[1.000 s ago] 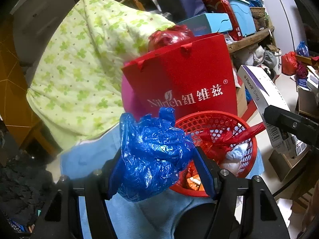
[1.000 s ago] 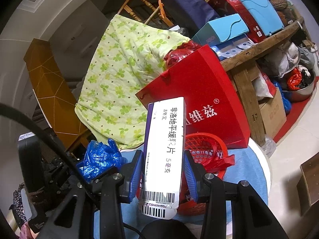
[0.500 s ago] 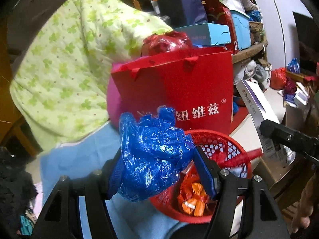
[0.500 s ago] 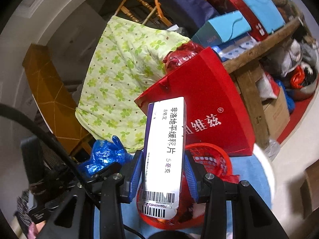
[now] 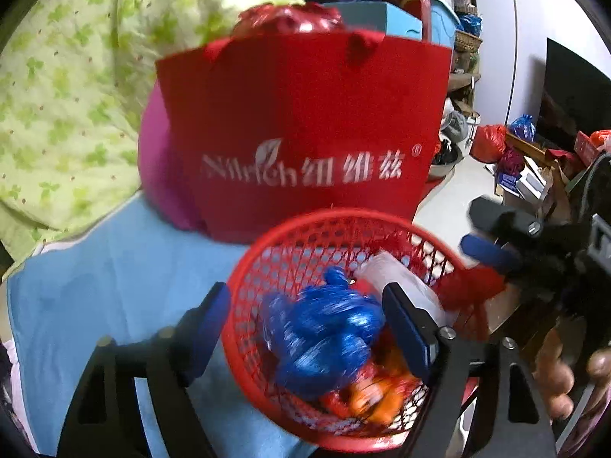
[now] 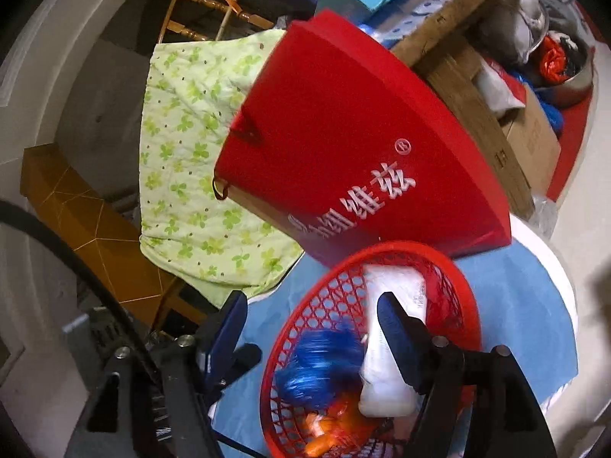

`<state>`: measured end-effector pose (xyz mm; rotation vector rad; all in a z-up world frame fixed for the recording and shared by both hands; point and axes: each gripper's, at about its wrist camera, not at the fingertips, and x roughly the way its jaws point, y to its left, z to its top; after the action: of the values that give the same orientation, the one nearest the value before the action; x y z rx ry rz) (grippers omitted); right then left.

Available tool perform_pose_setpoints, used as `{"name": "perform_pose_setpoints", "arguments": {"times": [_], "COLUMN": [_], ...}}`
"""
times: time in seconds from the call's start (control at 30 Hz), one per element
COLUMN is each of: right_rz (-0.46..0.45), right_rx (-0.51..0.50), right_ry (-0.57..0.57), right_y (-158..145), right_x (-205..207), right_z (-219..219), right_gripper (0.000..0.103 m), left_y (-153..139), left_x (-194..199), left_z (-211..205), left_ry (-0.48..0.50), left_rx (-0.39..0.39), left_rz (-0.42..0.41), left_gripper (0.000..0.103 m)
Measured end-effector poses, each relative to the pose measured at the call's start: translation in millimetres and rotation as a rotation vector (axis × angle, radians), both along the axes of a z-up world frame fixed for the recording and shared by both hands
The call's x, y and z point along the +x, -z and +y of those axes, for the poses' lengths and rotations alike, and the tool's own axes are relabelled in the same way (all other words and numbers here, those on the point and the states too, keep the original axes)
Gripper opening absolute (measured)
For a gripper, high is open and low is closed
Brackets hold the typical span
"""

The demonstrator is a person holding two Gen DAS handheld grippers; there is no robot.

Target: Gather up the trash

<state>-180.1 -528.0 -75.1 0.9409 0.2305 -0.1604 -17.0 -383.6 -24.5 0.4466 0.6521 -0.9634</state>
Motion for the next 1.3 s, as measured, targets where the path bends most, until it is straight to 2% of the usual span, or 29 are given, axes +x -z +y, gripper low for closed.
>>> {"name": "perform_pose_setpoints", "arguments": {"times": [0.23, 0.43, 0.5, 0.57, 0.77, 1.17, 1.3], "right_rz": [0.057, 0.097, 0.119, 0.143, 0.214, 0.254, 0.263], "right_rx": [-0.167, -0.354, -0.404, -0.457, -0.595, -0.693, -0.679], "right_ry": [0.008, 0.011, 0.021, 0.034, 0.051, 0.035, 0.005], "right_y": [-27.5, -64.2, -76.3, -88.0, -116.0, -151.3, -155.2], "right_x": [-25.3, -43.5, -47.5, -51.9, -67.1, -102.3, -107.5], "right_z": [35.1, 83.8, 97.8, 112.4, 151.0, 198.4, 203.2], "right_gripper": [0.075, 0.075, 0.075, 0.075, 0.075, 0.076, 0.077], "left_y": [-10.8, -42.9, -53.9, -63.0, -84.9, -109.0, -113.3], "left_x": [-14.1, -38.7, -47.4, -57.3, -75.7, -111.7, -120.1], "left_z": [43.4, 87.3, 100.4, 112.3, 143.4, 185.4, 193.1], "left_ry": [-0.106, -0.186, -0.212, -0.233, -0.299, -0.383, -0.397], "left_rx": [-0.007, -0.038, -0.045, -0.061, -0.091, -0.114, -0.116], "left_rz": [-0.060, -0.193, -0.241, -0.279, -0.309, -0.361, -0.368], "left_gripper": [0.083, 0.088, 0.096, 0.097, 0.098, 0.098, 0.098]}}
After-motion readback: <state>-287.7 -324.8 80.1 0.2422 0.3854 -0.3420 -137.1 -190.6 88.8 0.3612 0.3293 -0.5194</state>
